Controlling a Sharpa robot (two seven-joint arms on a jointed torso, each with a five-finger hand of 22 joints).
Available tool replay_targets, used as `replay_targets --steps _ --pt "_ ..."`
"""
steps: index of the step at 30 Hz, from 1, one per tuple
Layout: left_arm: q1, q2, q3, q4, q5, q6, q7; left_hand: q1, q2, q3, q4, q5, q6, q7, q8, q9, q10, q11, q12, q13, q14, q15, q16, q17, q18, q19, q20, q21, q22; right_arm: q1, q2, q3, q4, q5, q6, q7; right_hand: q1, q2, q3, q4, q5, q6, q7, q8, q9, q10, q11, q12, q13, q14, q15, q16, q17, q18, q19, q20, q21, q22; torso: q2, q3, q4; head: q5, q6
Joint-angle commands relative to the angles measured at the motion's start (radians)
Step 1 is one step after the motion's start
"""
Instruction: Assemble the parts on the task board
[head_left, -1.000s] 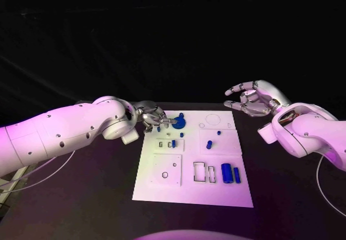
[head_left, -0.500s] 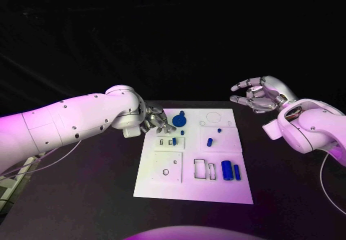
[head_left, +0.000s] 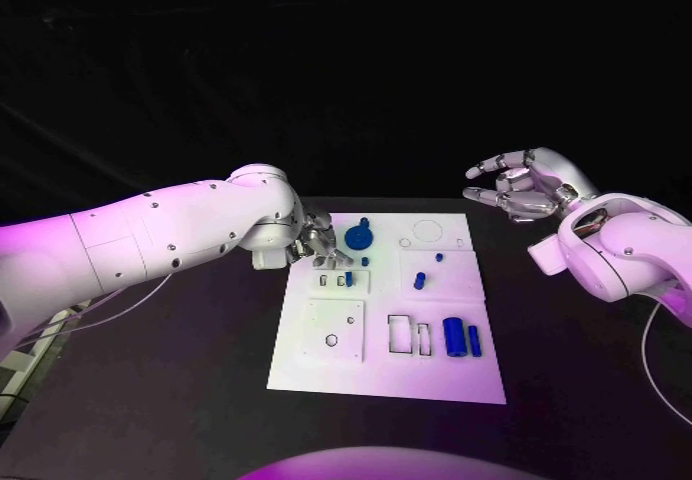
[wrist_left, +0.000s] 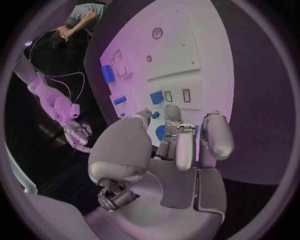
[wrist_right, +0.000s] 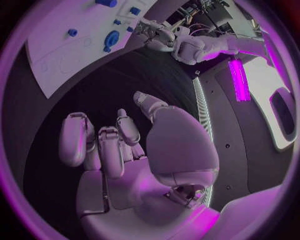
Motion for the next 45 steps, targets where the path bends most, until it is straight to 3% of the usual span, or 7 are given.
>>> replay_targets --steps 1,19,37,45 --pt "0.002 0.014 -0.004 -0.011 -0.01 0.034 -0.017 -0.018 0.003 -0.01 0.001 -0.003 0.01 -0.002 0.001 0.002 0.01 0.001 0.007 0.004 0.081 0.008 0.005 0.183 -0.008 0.008 -0.001 0.008 0.004 0.001 -0.001 0.0 -0.001 0.001 0.009 -0.005 0.003 -0.003 0.0 0.005 0.005 0.003 -0.003 0.004 -0.001 -0.008 -0.002 -0.004 -0.001 0.075 -0.003 -0.004 0.147 0.02 -0.006 0.002 -0.006 -0.001 0.001 -0.0012 -0.0008 0.001 -0.002" --pt "0.001 0.06 -0.023 -0.05 0.011 0.046 -0.018 -0.033 0.007 -0.014 0.0 -0.002 0.016 -0.005 0.008 0.008 0.018 -0.001 0.017 0.013 0.082 0.007 0.007 0.187 -0.011 0.013 -0.002 0.016 0.019 0.0 0.004 0.0 -0.007 -0.001 0.017 -0.011 0.001 -0.003 0.0 0.007 0.01 0.003 -0.003 0.005 -0.001 -0.009 -0.002 -0.005 -0.003 0.074 -0.003 -0.005 0.144 0.022 -0.01 0.002 -0.013 -0.007 0.001 -0.0003 -0.0003 0.0 -0.015" --pt "-0.001 0.071 -0.025 -0.051 0.037 0.065 -0.014 -0.017 0.016 -0.002 -0.003 0.006 0.011 -0.007 0.011 0.014 0.015 -0.003 0.018 0.01 0.082 0.005 0.007 0.188 -0.012 0.014 -0.003 0.02 0.026 -0.002 0.018 -0.001 -0.019 -0.003 0.025 -0.019 0.0 -0.002 -0.001 0.009 0.013 0.003 -0.003 0.006 -0.002 -0.009 -0.002 -0.005 -0.003 0.075 -0.003 -0.005 0.145 0.021 -0.01 0.001 -0.013 -0.007 0.001 -0.0001 -0.0001 -0.003 -0.02" --pt "-0.001 0.073 -0.026 -0.053 0.042 0.077 -0.013 0.034 0.027 0.066 -0.003 0.008 0.002 -0.008 0.008 0.021 0.009 -0.004 0.019 0.004 0.082 0.005 0.006 0.188 -0.012 0.012 -0.003 0.024 0.031 -0.002 0.019 -0.001 -0.021 -0.006 0.028 -0.026 -0.001 -0.001 0.0 0.01 0.015 0.003 -0.003 0.006 -0.002 -0.009 -0.002 -0.006 -0.004 0.075 -0.003 -0.005 0.146 0.022 -0.011 0.001 -0.014 -0.008 0.001 0.0004 0.0005 -0.004 -0.02"
